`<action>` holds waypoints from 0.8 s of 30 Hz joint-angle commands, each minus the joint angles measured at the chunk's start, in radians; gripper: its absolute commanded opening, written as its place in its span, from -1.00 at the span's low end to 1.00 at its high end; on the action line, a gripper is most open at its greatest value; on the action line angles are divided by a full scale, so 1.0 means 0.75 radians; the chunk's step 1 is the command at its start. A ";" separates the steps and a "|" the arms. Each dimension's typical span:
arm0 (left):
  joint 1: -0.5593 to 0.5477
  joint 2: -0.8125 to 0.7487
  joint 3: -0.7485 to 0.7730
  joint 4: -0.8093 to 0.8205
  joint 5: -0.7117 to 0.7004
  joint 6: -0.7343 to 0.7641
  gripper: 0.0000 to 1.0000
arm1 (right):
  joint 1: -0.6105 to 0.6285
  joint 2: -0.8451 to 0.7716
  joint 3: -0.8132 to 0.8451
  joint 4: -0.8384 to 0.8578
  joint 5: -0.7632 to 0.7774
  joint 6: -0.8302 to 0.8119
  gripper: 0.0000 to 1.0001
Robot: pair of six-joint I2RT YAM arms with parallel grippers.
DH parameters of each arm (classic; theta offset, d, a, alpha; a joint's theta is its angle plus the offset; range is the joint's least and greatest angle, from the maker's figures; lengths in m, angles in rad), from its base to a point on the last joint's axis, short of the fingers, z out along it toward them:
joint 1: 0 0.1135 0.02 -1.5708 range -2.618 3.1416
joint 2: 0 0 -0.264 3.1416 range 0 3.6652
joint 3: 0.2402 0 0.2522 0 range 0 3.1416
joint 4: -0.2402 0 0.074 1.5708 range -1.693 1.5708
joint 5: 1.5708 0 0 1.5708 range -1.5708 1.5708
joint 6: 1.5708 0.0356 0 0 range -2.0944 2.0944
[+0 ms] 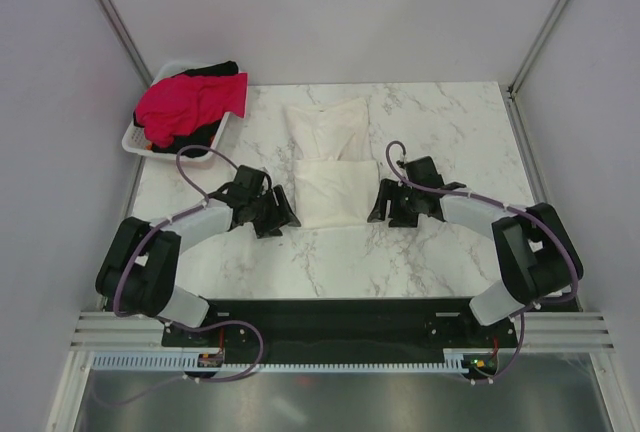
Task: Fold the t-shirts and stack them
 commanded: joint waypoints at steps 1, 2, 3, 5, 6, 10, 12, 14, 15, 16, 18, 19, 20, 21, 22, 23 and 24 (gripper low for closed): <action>-0.014 0.033 -0.051 0.185 0.032 -0.090 0.33 | -0.021 0.040 -0.034 0.172 -0.076 0.027 0.45; -0.014 0.033 -0.063 0.201 0.026 -0.096 0.32 | -0.027 0.050 -0.038 0.178 -0.076 0.025 0.41; -0.018 0.035 -0.071 0.216 0.024 -0.109 0.31 | -0.031 0.055 -0.048 0.182 -0.086 0.025 0.36; -0.018 0.049 -0.092 0.250 0.016 -0.117 0.30 | -0.043 0.063 -0.056 0.192 -0.094 0.014 0.30; -0.020 0.055 -0.096 0.263 0.016 -0.119 0.30 | -0.049 0.067 -0.064 0.196 -0.098 0.008 0.23; -0.031 0.098 -0.104 0.320 0.022 -0.135 0.29 | -0.049 0.093 -0.091 0.235 -0.141 0.016 0.03; -0.037 0.129 -0.104 0.340 0.018 -0.141 0.28 | -0.051 0.100 -0.113 0.262 -0.148 0.031 -0.08; -0.039 0.157 -0.104 0.353 0.022 -0.143 0.21 | -0.051 0.110 -0.124 0.272 -0.156 0.033 -0.16; -0.043 0.167 -0.104 0.355 0.022 -0.143 0.16 | -0.051 0.112 -0.132 0.276 -0.158 0.033 -0.20; -0.047 0.172 -0.106 0.355 0.022 -0.145 0.08 | -0.053 0.118 -0.134 0.282 -0.158 0.033 -0.22; -0.055 0.192 -0.112 0.353 0.008 -0.152 -0.01 | -0.053 0.122 -0.136 0.282 -0.158 0.031 -0.25; -0.057 0.194 -0.122 0.361 0.004 -0.158 -0.06 | -0.051 0.126 -0.136 0.284 -0.158 0.033 -0.26; -0.061 0.198 -0.129 0.391 -0.004 -0.162 -0.09 | -0.053 0.128 -0.138 0.286 -0.158 0.031 -0.28; -0.065 0.204 -0.137 0.408 -0.007 -0.168 -0.13 | -0.053 0.130 -0.140 0.286 -0.158 0.033 -0.32; -0.069 0.204 -0.147 0.412 -0.007 -0.174 -0.22 | -0.051 0.134 -0.142 0.288 -0.160 0.031 -0.36; -0.072 0.206 -0.151 0.416 -0.007 -0.178 -0.27 | -0.053 0.138 -0.144 0.291 -0.160 0.031 -0.42; -0.078 0.204 -0.155 0.426 -0.011 -0.182 -0.41 | -0.053 0.139 -0.144 0.291 -0.162 0.031 -0.52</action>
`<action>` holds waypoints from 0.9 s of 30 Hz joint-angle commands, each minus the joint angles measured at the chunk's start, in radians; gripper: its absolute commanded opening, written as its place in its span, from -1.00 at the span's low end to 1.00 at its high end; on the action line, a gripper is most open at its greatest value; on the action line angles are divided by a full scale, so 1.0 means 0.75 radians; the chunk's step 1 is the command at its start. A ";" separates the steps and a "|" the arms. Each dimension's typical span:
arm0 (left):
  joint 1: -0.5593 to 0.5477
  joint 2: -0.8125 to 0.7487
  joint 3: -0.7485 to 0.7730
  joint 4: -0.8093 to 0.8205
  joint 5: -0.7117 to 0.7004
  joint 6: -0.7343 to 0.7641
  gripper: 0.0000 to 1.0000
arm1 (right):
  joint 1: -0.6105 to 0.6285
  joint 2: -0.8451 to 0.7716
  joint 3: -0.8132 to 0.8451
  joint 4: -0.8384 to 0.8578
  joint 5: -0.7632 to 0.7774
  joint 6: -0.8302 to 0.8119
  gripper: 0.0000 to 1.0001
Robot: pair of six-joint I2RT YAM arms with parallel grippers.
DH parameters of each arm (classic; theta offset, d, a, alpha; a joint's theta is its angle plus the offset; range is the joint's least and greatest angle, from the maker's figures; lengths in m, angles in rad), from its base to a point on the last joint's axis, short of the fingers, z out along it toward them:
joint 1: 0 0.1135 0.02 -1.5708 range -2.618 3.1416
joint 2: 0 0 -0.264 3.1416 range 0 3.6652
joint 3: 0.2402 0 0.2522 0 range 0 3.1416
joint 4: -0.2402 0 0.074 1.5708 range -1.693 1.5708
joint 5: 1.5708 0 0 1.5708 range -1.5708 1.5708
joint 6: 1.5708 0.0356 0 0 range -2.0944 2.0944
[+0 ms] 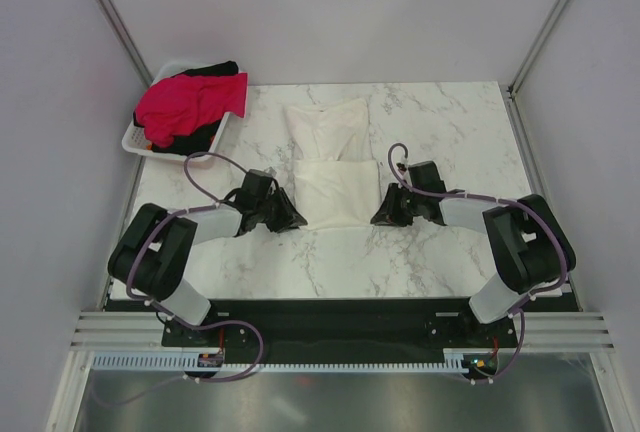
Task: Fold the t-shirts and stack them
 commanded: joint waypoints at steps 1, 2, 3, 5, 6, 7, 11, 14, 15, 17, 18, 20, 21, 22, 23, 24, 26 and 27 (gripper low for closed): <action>-0.024 0.049 -0.065 -0.017 -0.067 -0.017 -0.49 | 0.001 0.042 -0.043 -0.025 0.020 -0.017 -0.57; -0.028 0.047 -0.067 -0.015 -0.073 -0.019 -0.58 | 0.001 0.042 -0.045 -0.023 0.018 -0.017 -0.64; -0.032 0.043 -0.069 -0.013 -0.077 -0.019 -0.70 | -0.001 0.042 -0.047 -0.027 0.014 -0.017 -0.77; -0.039 0.020 -0.071 -0.021 -0.075 -0.021 -0.96 | -0.001 0.030 -0.052 -0.029 0.008 -0.008 -0.93; -0.049 0.008 -0.071 -0.029 -0.079 -0.023 -0.96 | 0.001 0.022 -0.056 -0.039 0.004 -0.008 -1.00; -0.057 -0.031 -0.065 -0.074 -0.095 -0.025 -0.96 | 0.001 0.000 -0.058 -0.047 -0.004 -0.002 -1.00; -0.122 -0.182 -0.035 -0.280 -0.167 -0.025 -0.96 | 0.001 -0.123 -0.080 -0.123 -0.010 0.008 -1.00; -0.198 -0.294 -0.028 -0.391 -0.200 -0.033 -0.96 | -0.001 -0.274 -0.103 -0.205 -0.063 0.047 -1.00; -0.235 -0.372 -0.028 -0.466 -0.206 -0.050 -0.96 | 0.001 -0.317 -0.119 -0.239 -0.092 0.061 -1.00; -0.276 -0.462 -0.039 -0.547 -0.232 -0.076 -0.96 | 0.001 -0.460 -0.145 -0.288 -0.149 0.108 -1.00; -0.320 -0.558 -0.045 -0.618 -0.238 -0.111 -0.96 | 0.003 -0.509 -0.150 -0.366 -0.158 0.114 -1.00; -0.372 -0.652 -0.057 -0.692 -0.259 -0.150 -0.96 | -0.001 -0.663 -0.152 -0.468 -0.158 0.120 -1.00; -0.431 -0.758 -0.053 -0.787 -0.269 -0.199 -0.96 | 0.001 -0.712 -0.150 -0.568 -0.164 0.122 -1.00; -0.462 -0.804 -0.051 -0.823 -0.289 -0.223 -0.96 | 0.003 -0.805 -0.152 -0.615 -0.170 0.122 -1.00; -0.488 -0.857 -0.045 -0.868 -0.296 -0.248 -0.96 | 0.005 -0.853 -0.150 -0.662 -0.178 0.120 -1.00; -0.539 -0.934 -0.031 -0.945 -0.302 -0.305 -0.96 | 0.005 -0.932 -0.148 -0.756 -0.188 0.120 -1.00; -0.580 -1.000 -0.006 -1.021 -0.312 -0.352 -0.96 | 0.007 -1.002 -0.117 -0.861 -0.184 0.104 -1.00; -0.609 -1.023 0.026 -1.054 -0.318 -0.383 -0.96 | 0.007 -1.057 -0.101 -0.957 -0.166 0.094 -1.00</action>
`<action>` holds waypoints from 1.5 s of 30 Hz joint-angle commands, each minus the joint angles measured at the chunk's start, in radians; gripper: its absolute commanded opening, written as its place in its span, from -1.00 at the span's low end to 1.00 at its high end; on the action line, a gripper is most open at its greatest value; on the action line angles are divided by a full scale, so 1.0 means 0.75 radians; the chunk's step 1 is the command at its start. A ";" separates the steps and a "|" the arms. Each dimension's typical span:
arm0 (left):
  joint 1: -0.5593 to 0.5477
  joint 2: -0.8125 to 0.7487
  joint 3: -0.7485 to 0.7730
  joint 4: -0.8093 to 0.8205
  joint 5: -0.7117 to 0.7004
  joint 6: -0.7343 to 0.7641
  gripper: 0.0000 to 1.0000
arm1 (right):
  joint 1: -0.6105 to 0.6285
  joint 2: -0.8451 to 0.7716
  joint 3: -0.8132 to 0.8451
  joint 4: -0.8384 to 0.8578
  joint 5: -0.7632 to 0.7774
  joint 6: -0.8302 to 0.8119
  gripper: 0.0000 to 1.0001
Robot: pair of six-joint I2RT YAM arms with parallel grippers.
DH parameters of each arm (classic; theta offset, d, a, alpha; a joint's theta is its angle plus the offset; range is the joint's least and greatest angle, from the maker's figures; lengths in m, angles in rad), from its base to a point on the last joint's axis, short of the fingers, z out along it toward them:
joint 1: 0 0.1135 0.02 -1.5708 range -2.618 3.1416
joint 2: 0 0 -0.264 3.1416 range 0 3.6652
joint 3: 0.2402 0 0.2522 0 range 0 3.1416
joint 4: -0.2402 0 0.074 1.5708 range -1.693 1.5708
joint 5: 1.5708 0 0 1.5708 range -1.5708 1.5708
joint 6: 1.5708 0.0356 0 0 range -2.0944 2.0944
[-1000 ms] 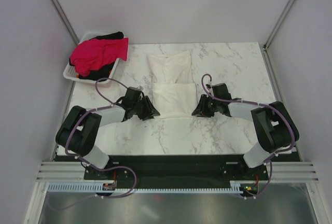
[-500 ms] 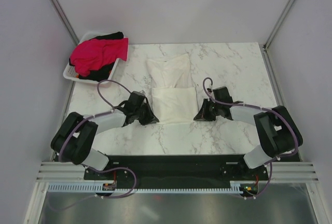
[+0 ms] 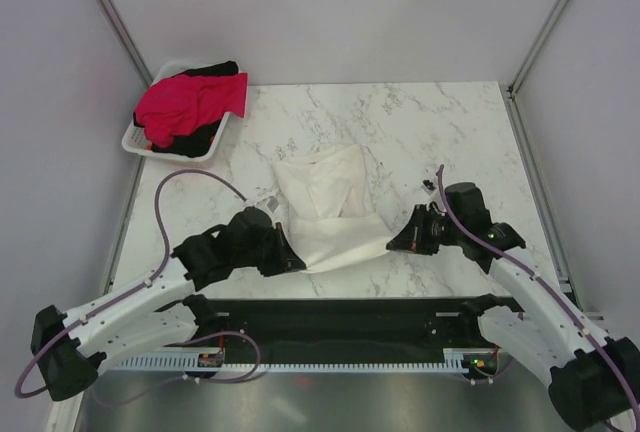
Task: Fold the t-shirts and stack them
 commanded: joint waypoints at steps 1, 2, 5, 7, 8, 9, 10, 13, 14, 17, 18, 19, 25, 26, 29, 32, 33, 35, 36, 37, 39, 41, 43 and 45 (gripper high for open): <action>-0.063 -0.101 0.083 -0.317 -0.070 -0.162 -0.96 | 0.001 -0.116 0.064 -0.346 0.025 -0.020 -1.00; -0.068 -0.113 0.101 -0.342 -0.070 -0.166 -0.96 | 0.001 -0.133 0.114 -0.389 0.044 -0.042 -1.00; -0.068 -0.115 0.207 -0.450 -0.131 -0.140 -0.96 | 0.001 -0.127 0.239 -0.493 0.117 -0.073 -1.00; -0.066 -0.093 0.301 -0.501 -0.247 -0.101 -0.95 | -0.001 -0.068 0.305 -0.510 0.158 -0.103 -1.00; -0.066 -0.054 0.330 -0.542 -0.282 -0.089 -0.95 | -0.001 -0.037 0.372 -0.510 0.203 -0.116 -1.00; -0.061 -0.034 0.389 -0.555 -0.311 -0.062 -0.95 | 0.001 0.028 0.407 -0.506 0.222 -0.140 -1.00; -0.055 -0.011 0.416 -0.563 -0.360 -0.050 -0.95 | -0.001 0.063 0.444 -0.500 0.240 -0.155 -1.00; 0.000 0.081 0.496 -0.569 -0.391 0.013 -0.95 | -0.003 0.204 0.579 -0.473 0.320 -0.200 -1.00; 0.044 0.103 0.512 -0.571 -0.389 0.046 -0.95 | -0.001 0.241 0.638 -0.467 0.338 -0.208 -1.00; 0.163 0.199 0.561 -0.549 -0.355 0.126 -0.96 | -0.003 0.378 0.732 -0.410 0.344 -0.232 -1.00; 0.194 0.236 0.576 -0.520 -0.338 0.146 -0.96 | -0.003 0.443 0.753 -0.398 0.344 -0.236 -1.00; 0.229 0.257 0.580 -0.500 -0.302 0.171 -0.96 | -0.003 0.480 0.777 -0.391 0.347 -0.251 -1.00; 0.466 0.438 0.666 -0.414 -0.199 0.336 -0.96 | -0.005 0.736 0.966 -0.344 0.367 -0.279 -1.00; 0.515 0.471 0.680 -0.404 -0.191 0.373 -0.96 | -0.007 0.771 1.014 -0.340 0.371 -0.285 -1.00; 0.599 0.604 0.751 -0.373 -0.156 0.441 -0.96 | -0.011 0.908 1.119 -0.332 0.395 -0.296 -1.00; 0.660 0.763 0.833 -0.344 -0.146 0.494 -0.96 | -0.015 1.047 1.217 -0.320 0.414 -0.300 -1.00; 0.673 0.815 0.882 -0.336 -0.146 0.504 -0.96 | -0.015 1.118 1.244 -0.320 0.420 -0.298 -1.00; 0.713 0.907 0.935 -0.320 -0.097 0.539 -0.96 | -0.015 1.190 1.321 -0.316 0.436 -0.296 -1.00; 0.722 1.007 0.999 -0.318 -0.091 0.547 -0.96 | -0.017 1.259 1.348 -0.318 0.451 -0.294 -1.00; 0.732 1.056 1.030 -0.315 -0.084 0.555 -0.96 | -0.017 1.294 1.373 -0.316 0.461 -0.292 -1.00; 0.761 1.201 1.128 -0.317 -0.084 0.580 -0.96 | -0.023 1.396 1.454 -0.314 0.477 -0.292 -1.00; 0.797 1.289 1.211 -0.315 -0.064 0.588 -0.96 | -0.027 1.507 1.538 -0.316 0.473 -0.292 -1.00; 0.822 1.414 1.271 -0.317 -0.036 0.602 -0.96 | -0.036 1.577 1.622 -0.322 0.475 -0.290 -1.00; 0.834 1.494 1.365 -0.320 -0.017 0.615 -0.96 | -0.042 1.672 1.677 -0.326 0.463 -0.288 -1.00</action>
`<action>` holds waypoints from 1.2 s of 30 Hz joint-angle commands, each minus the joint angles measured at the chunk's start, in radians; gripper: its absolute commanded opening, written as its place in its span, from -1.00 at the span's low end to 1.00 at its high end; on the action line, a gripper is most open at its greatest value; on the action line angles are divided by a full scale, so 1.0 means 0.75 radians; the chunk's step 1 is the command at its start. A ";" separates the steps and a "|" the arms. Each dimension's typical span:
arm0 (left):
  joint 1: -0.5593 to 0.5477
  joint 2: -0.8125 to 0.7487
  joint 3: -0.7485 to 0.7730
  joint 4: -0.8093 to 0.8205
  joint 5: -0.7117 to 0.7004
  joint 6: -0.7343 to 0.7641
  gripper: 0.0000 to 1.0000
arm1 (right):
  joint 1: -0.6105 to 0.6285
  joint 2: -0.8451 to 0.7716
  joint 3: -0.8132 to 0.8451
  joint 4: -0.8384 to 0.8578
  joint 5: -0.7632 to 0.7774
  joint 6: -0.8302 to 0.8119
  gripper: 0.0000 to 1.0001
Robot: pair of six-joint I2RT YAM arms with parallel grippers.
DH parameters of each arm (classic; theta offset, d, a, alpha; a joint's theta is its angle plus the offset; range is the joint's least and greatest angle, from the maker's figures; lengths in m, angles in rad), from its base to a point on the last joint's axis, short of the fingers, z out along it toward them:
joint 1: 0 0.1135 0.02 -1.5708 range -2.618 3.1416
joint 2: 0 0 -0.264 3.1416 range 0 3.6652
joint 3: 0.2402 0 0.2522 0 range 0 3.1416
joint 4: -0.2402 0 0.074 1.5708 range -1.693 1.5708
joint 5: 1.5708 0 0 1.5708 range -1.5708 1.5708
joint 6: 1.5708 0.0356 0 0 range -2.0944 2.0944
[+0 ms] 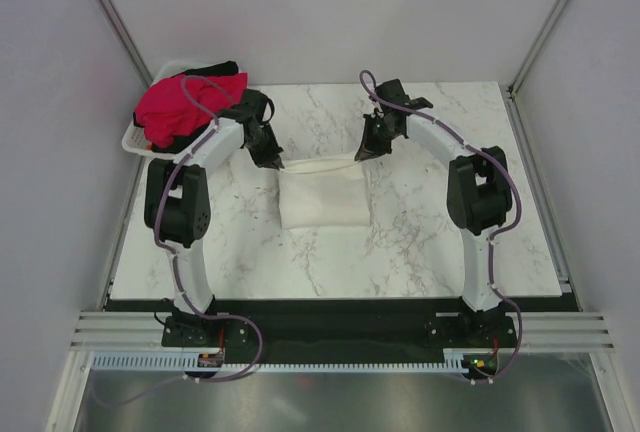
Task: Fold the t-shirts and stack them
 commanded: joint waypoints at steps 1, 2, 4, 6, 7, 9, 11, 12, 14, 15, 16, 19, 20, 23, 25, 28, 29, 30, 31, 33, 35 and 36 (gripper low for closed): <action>0.064 0.140 0.150 -0.047 -0.011 0.118 -0.95 | -0.051 0.117 0.173 -0.024 0.093 -0.038 -1.00; 0.070 0.171 0.199 -0.054 -0.003 0.122 -0.93 | -0.056 0.176 0.204 -0.038 0.085 -0.040 -0.85; 0.074 0.234 0.248 -0.070 0.022 0.135 -0.59 | -0.062 0.221 0.285 -0.056 0.075 -0.040 0.00; 0.074 0.255 0.328 -0.090 0.024 0.163 -0.02 | -0.070 0.242 0.320 -0.071 0.077 -0.032 0.31; 0.074 0.253 0.357 -0.123 0.016 0.180 0.06 | -0.074 0.238 0.339 -0.073 0.087 -0.030 0.45; 0.068 0.236 0.442 -0.170 -0.061 0.194 0.19 | -0.072 0.193 0.339 -0.067 0.087 -0.038 0.54; 0.062 0.177 0.490 -0.221 -0.109 0.216 0.24 | -0.068 0.116 0.310 -0.057 0.089 -0.044 0.57; 0.062 0.151 0.492 -0.229 -0.131 0.223 0.24 | -0.060 0.081 0.294 -0.059 0.099 -0.051 0.57; 0.043 0.057 0.465 -0.252 -0.152 0.227 0.25 | -0.031 -0.050 0.192 -0.024 0.103 -0.043 0.58; 0.029 0.022 0.447 -0.256 -0.188 0.227 0.25 | -0.015 -0.097 0.145 -0.001 0.093 -0.022 0.58; -0.005 -0.017 0.423 -0.256 -0.205 0.217 0.25 | 0.002 -0.144 0.041 0.023 0.081 -0.004 0.58; -0.081 -0.126 0.306 -0.248 -0.193 0.164 0.22 | 0.102 -0.287 -0.141 0.140 -0.039 0.074 0.54; -0.100 -0.146 0.231 -0.238 -0.177 0.147 0.19 | 0.130 -0.330 -0.184 0.205 -0.076 0.092 0.52; -0.167 -0.220 0.040 -0.124 -0.087 0.076 0.14 | 0.214 -0.375 -0.378 0.389 -0.230 0.201 0.41; -0.206 -0.250 -0.108 -0.013 0.005 0.015 0.13 | 0.225 -0.388 -0.546 0.550 -0.314 0.262 0.29; -0.237 -0.265 -0.341 0.222 0.099 -0.063 0.11 | 0.204 -0.343 -0.714 0.661 -0.322 0.246 0.12; -0.237 -0.255 -0.401 0.289 0.134 -0.082 0.09 | 0.190 -0.327 -0.751 0.678 -0.318 0.228 0.10; -0.237 -0.232 -0.453 0.351 0.195 -0.098 0.08 | 0.184 -0.308 -0.788 0.692 -0.310 0.213 0.04; -0.239 -0.175 -0.520 0.412 0.212 -0.117 0.06 | 0.178 -0.282 -0.865 0.714 -0.265 0.199 0.03; -0.245 -0.114 -0.553 0.419 0.178 -0.101 0.01 | 0.145 -0.259 -0.992 0.731 -0.212 0.164 0.01; -0.247 -0.085 -0.604 0.413 0.141 -0.086 -0.01 | 0.104 -0.257 -1.082 0.745 -0.161 0.142 -0.01; -0.247 -0.093 -0.619 0.407 0.096 -0.078 -0.01 | 0.092 -0.265 -1.166 0.747 -0.146 0.138 -0.01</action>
